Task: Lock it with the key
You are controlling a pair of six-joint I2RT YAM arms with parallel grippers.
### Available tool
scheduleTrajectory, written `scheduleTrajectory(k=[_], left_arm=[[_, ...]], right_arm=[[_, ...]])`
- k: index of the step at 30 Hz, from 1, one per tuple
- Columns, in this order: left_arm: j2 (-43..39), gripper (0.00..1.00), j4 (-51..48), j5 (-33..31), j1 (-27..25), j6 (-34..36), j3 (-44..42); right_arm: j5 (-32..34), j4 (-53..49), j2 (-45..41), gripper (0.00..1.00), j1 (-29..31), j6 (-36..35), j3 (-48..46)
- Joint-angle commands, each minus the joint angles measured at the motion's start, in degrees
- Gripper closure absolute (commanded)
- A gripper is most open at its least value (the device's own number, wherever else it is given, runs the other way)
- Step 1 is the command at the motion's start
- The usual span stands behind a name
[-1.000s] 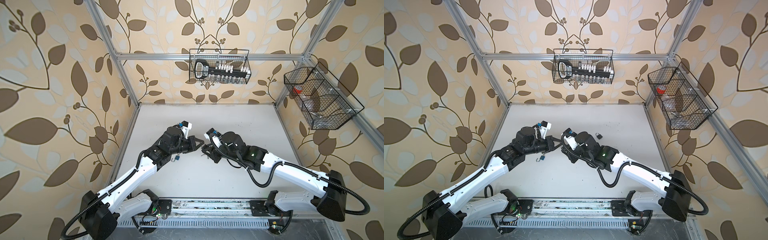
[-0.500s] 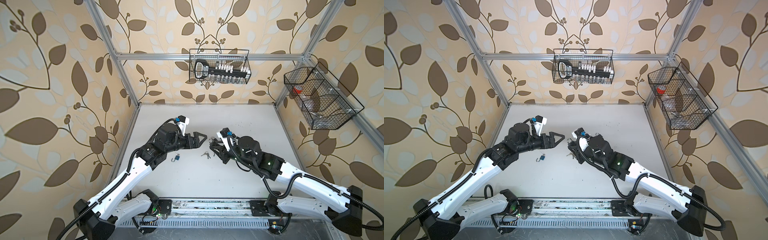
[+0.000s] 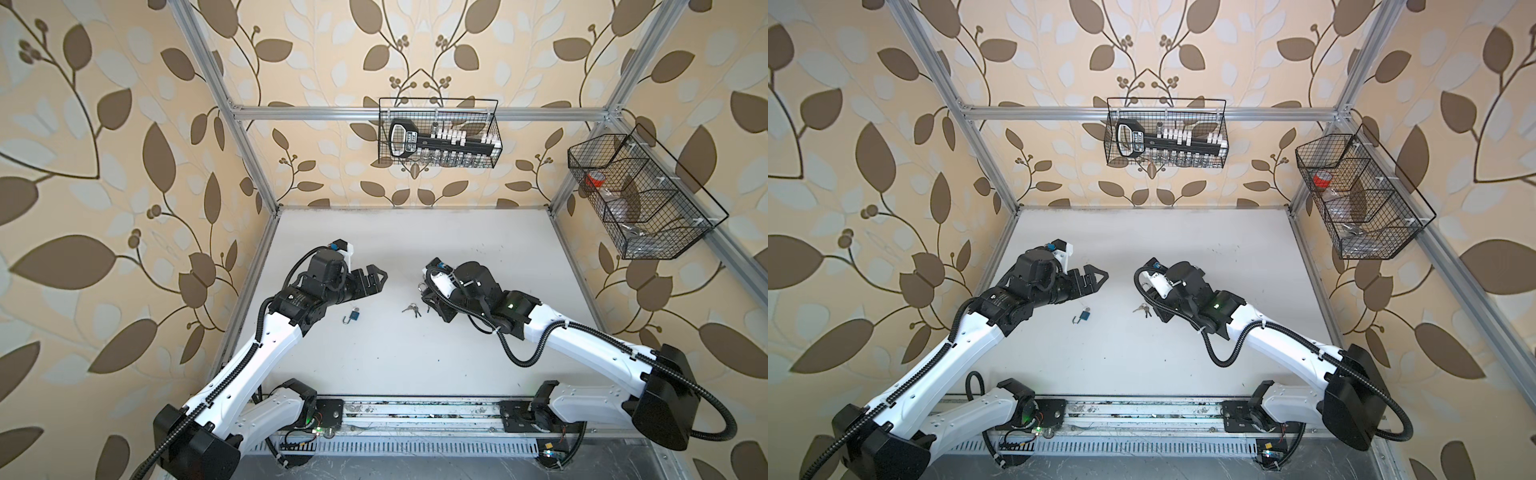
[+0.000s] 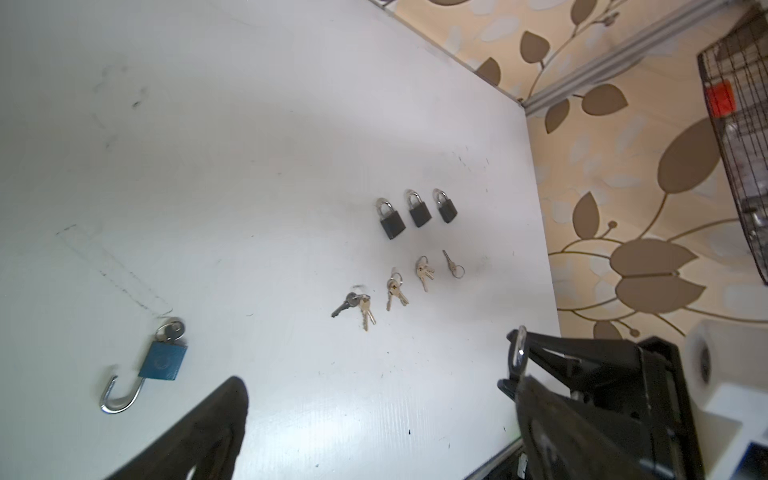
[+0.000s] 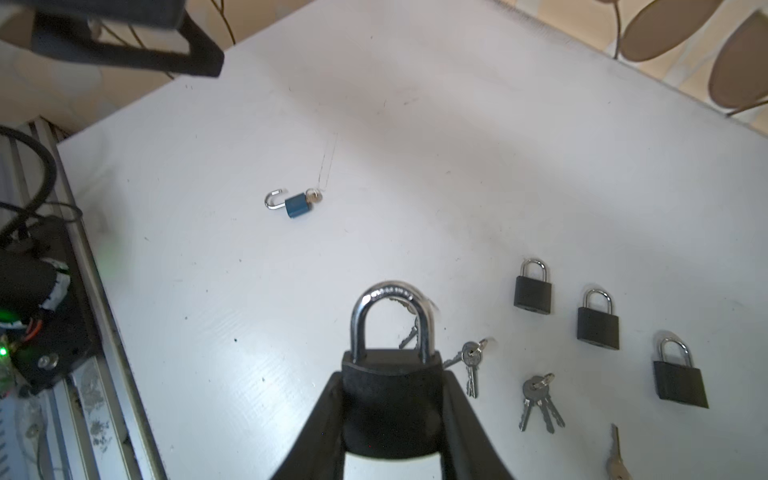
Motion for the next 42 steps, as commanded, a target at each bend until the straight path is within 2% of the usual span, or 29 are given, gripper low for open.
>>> scheduleTrajectory(k=[1, 5, 11, 22, 29, 36, 42], left_arm=[[-3.0, 0.01, 1.8, 7.0, 5.5, -3.0, -3.4], [-5.6, 0.01, 4.9, 13.5, 12.8, -6.2, -8.3], [-9.2, 0.01, 3.8, 18.2, 20.5, -7.1, -11.3], [-10.9, 0.01, 1.1, 22.9, 28.6, -5.5, -11.4], [-10.1, 0.01, -4.6, 20.1, 30.8, -3.6, -9.5], [-10.2, 0.01, -6.1, 19.8, 31.0, -2.6, -7.9], [-10.0, 0.01, -8.7, 18.0, 30.9, -0.7, -5.0]], right_arm=[[-0.9, -4.8, 4.1, 1.00, -0.3, -6.3, 4.9], [1.1, -9.1, 11.3, 1.00, -0.7, -10.0, 8.4], [0.9, -10.7, 19.9, 1.00, -3.5, -13.9, 13.8], [0.3, -14.4, 35.3, 1.00, -7.3, -18.6, 26.0], [-0.1, -16.4, 42.2, 1.00, -7.4, -19.6, 32.5], [1.3, -17.9, 46.5, 1.00, -7.8, -20.8, 35.9], [0.9, -18.4, 48.3, 0.95, -8.4, -20.9, 36.8]])
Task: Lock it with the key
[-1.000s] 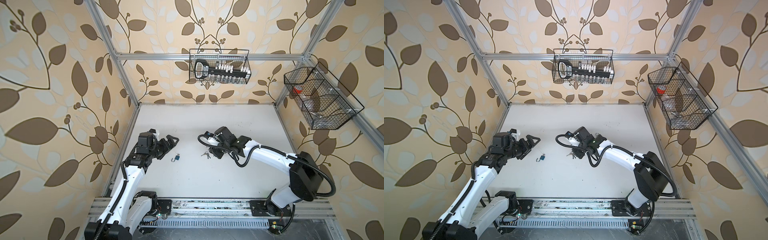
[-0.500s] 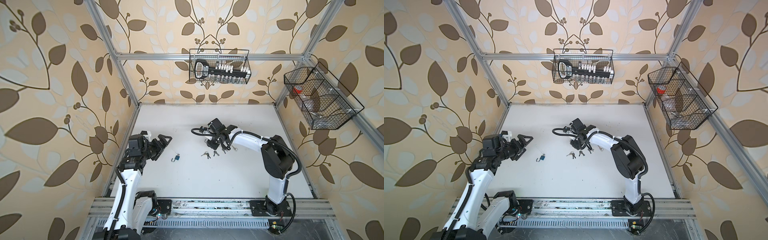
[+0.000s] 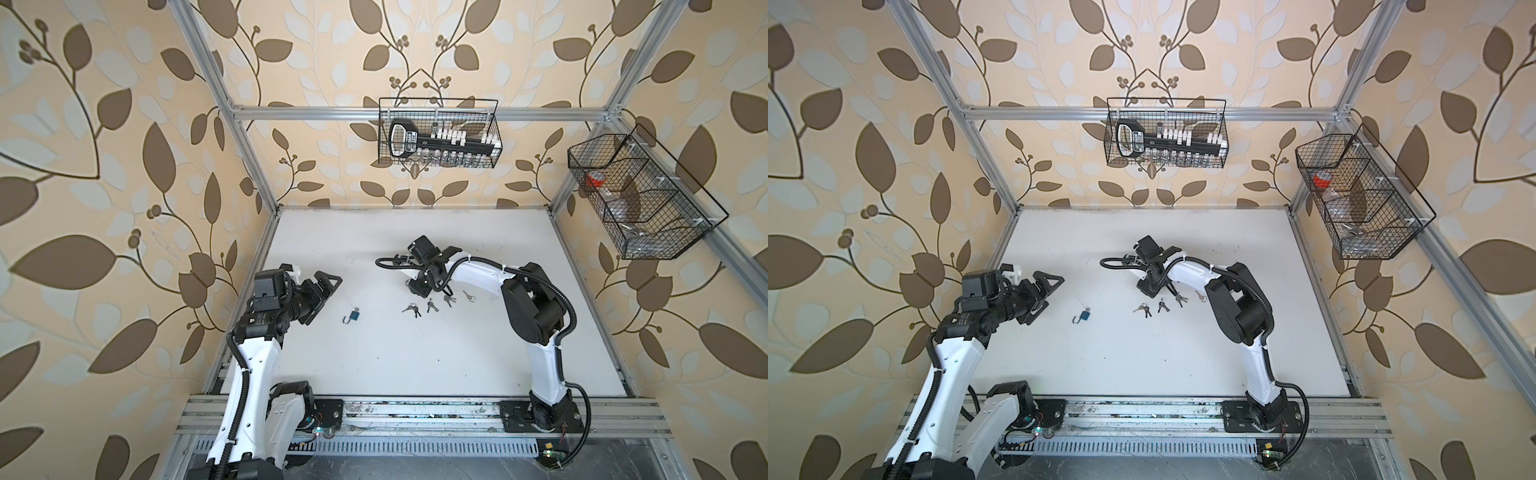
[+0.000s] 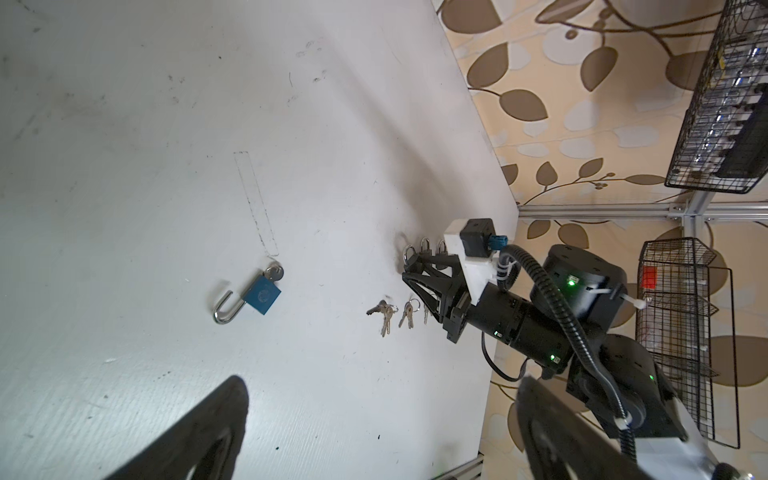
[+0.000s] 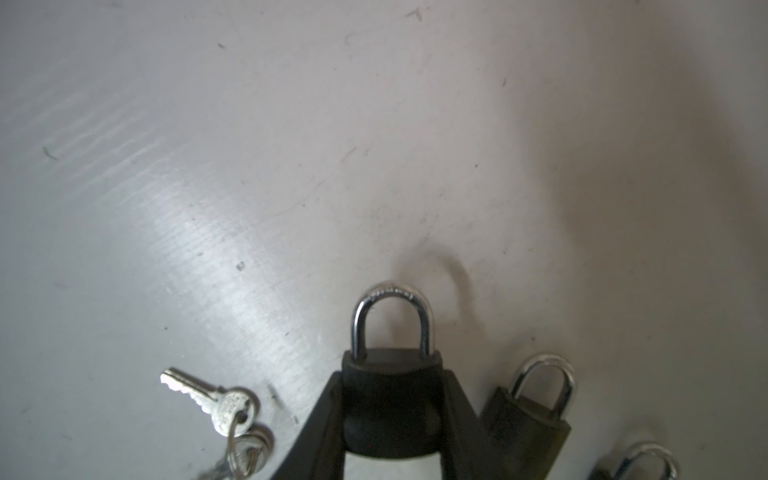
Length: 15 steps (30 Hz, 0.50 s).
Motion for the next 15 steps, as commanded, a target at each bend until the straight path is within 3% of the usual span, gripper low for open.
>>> scheduleTrajectory(k=[1, 7, 15], left_arm=[[0.1, 0.01, -2.1, -1.4, 0.6, 2.7, 3.4], [0.4, 0.01, -2.0, -0.3, 0.7, 2.4, 3.8], [0.6, 0.01, -2.2, 0.0, 0.7, 2.5, 4.1]], right_arm=[[0.3, -1.7, 1.9, 0.94, -0.4, -1.3, 2.2], [2.1, -2.1, 3.5, 0.87, -0.5, -0.4, 2.9], [2.2, -2.0, 4.5, 0.66, -0.6, -0.1, 3.4]])
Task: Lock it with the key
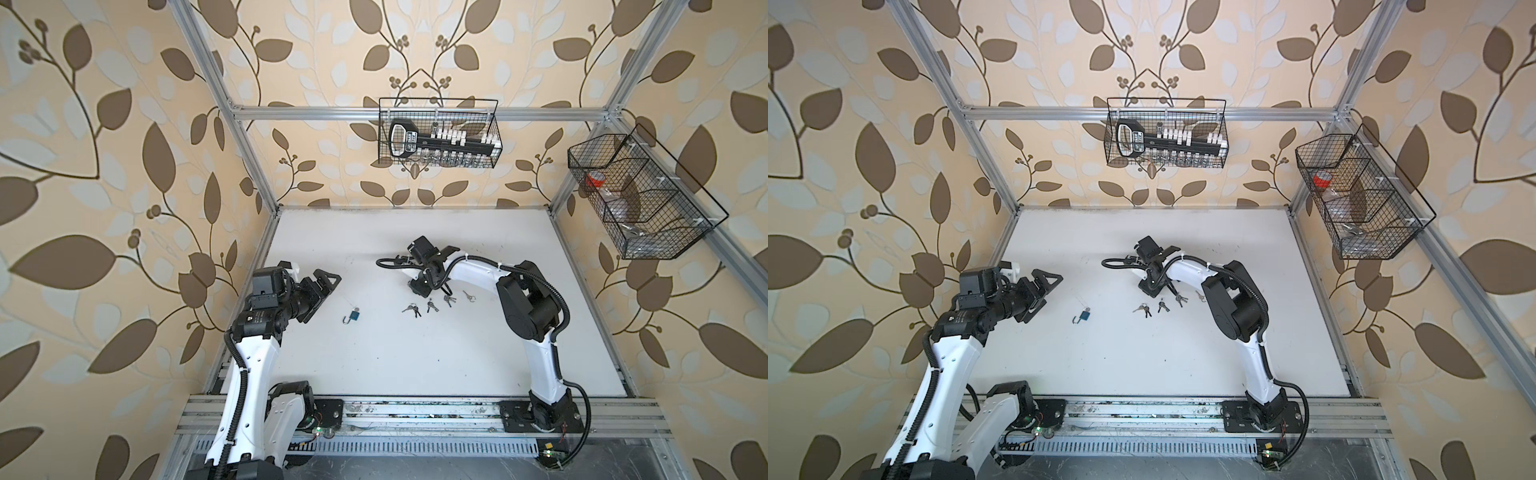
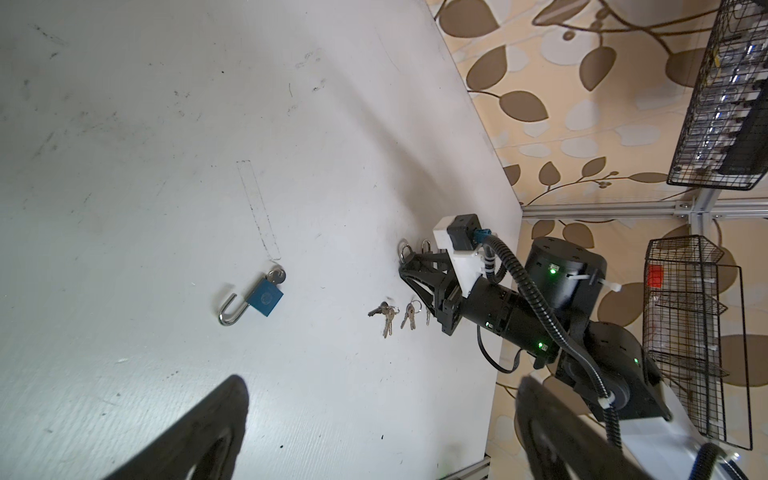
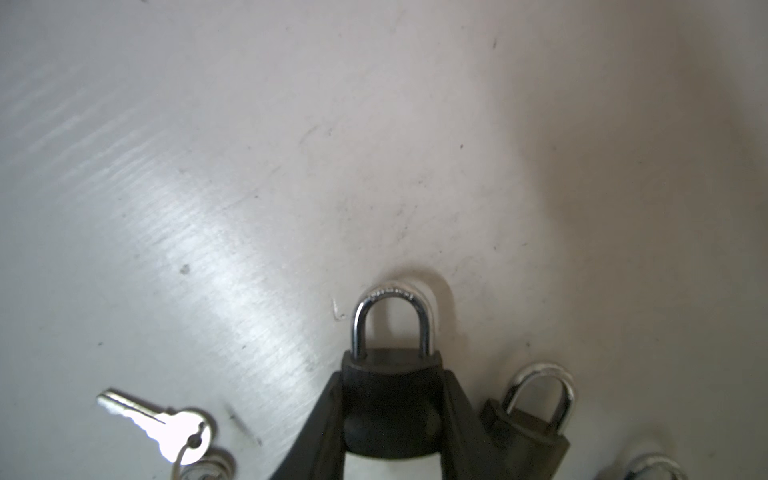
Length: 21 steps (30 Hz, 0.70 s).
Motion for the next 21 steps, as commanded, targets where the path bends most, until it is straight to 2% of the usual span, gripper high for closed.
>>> scheduleTrajectory(k=[1, 7, 12, 16, 19, 21], left_arm=[[0.2, 0.01, -0.2, 0.4, 0.7, 1.3, 2.6], [1.7, 0.01, -2.9, -2.0, 0.6, 3.6, 4.7], [4.4, 0.01, -9.0, -7.2, 0.5, 8.9, 9.2], [5.5, 0.01, -13.5, -16.6, -0.4, 12.5, 13.4], [6.6, 0.01, -15.5, -22.4, -0.4, 13.3, 15.5], [7.8, 0.01, -16.6, -25.5, -0.4, 13.2, 16.5]], right_arm=[[0.7, -1.2, 2.2, 0.64, -0.1, 0.1, 2.1], [-0.4, -0.7, 2.1, 0.53, -0.2, 0.7, 3.4], [-1.4, 0.5, -1.3, 0.52, -0.2, 2.7, 4.5], [0.3, 9.5, -9.6, 0.51, 1.2, 12.0, -1.8], [3.3, 17.2, -14.1, 0.51, 5.5, 19.7, -7.8], [5.4, 19.4, -14.2, 0.51, 9.7, 24.3, -9.0]])
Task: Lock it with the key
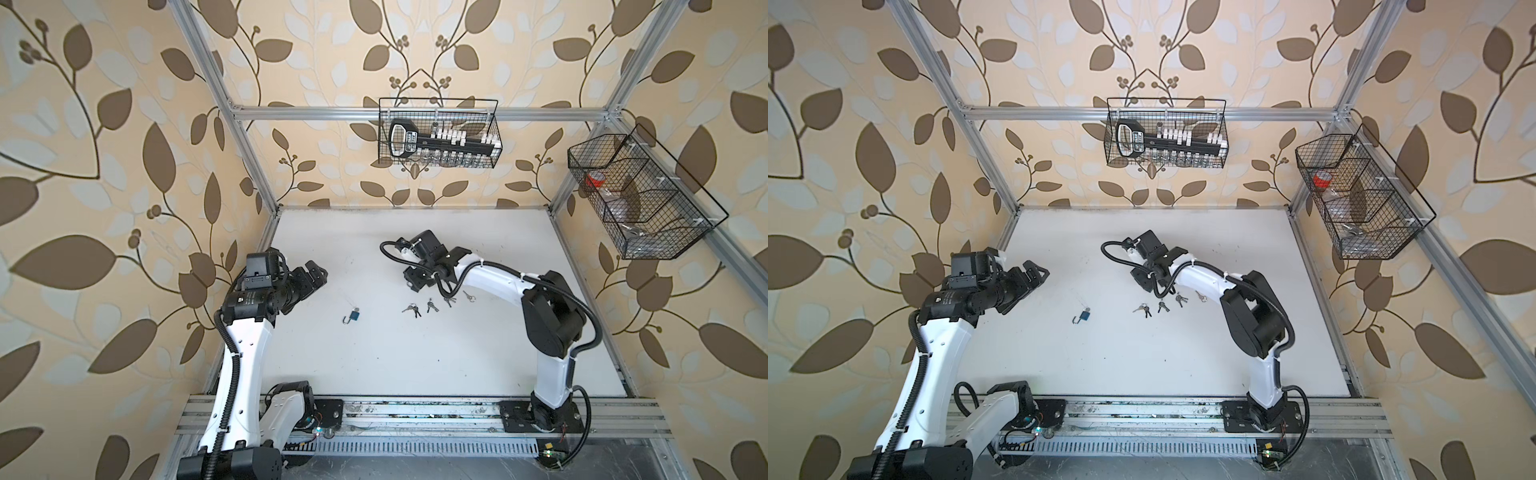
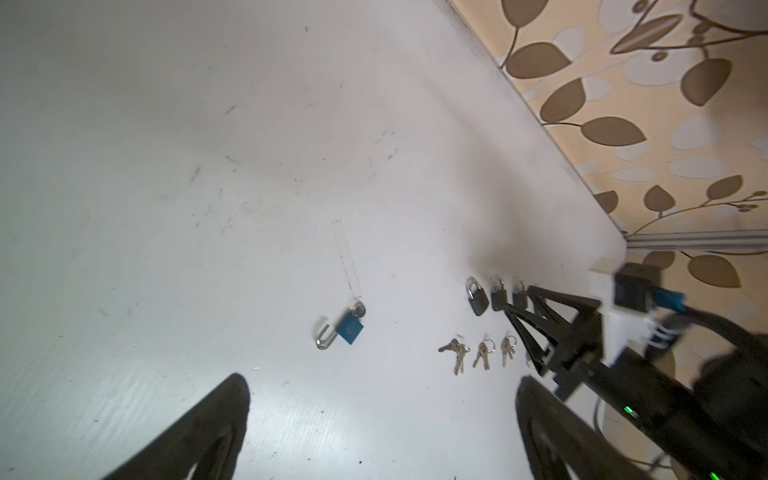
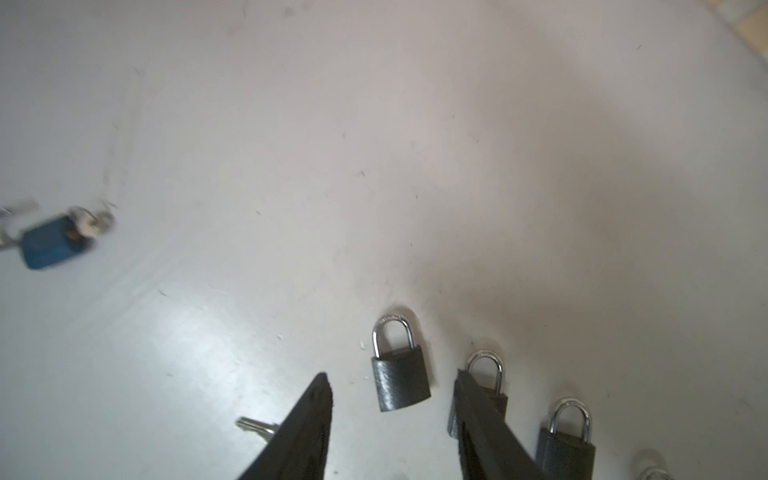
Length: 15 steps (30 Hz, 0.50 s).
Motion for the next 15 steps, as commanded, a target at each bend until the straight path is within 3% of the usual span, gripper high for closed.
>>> scheduleTrajectory(k=[1, 6, 12, 15], left_arm=[[1.6, 0.01, -4.0, -9.1, -0.2, 2.7, 2.8], [2.7, 0.01, -4.4, -9.3, 0.7, 2.0, 3.1], [-1.0, 0.01, -2.4, -1.6, 2.7, 0.8, 1.1], [-2.5, 0.01, 0.6, 6.3, 3.3, -0.3, -1.0]], right_arm=[[1.7, 7.3, -0.6, 0.52, 7.1, 10.5, -2.0], [1.8, 7.7, 5.1, 0.53, 15.6, 12.2, 2.2], [-6.9, 11.1, 10.4, 0.56, 18.3, -5.8, 5.3], [-12.7, 14.5, 10.7, 0.56, 17.5, -15.4, 3.5]])
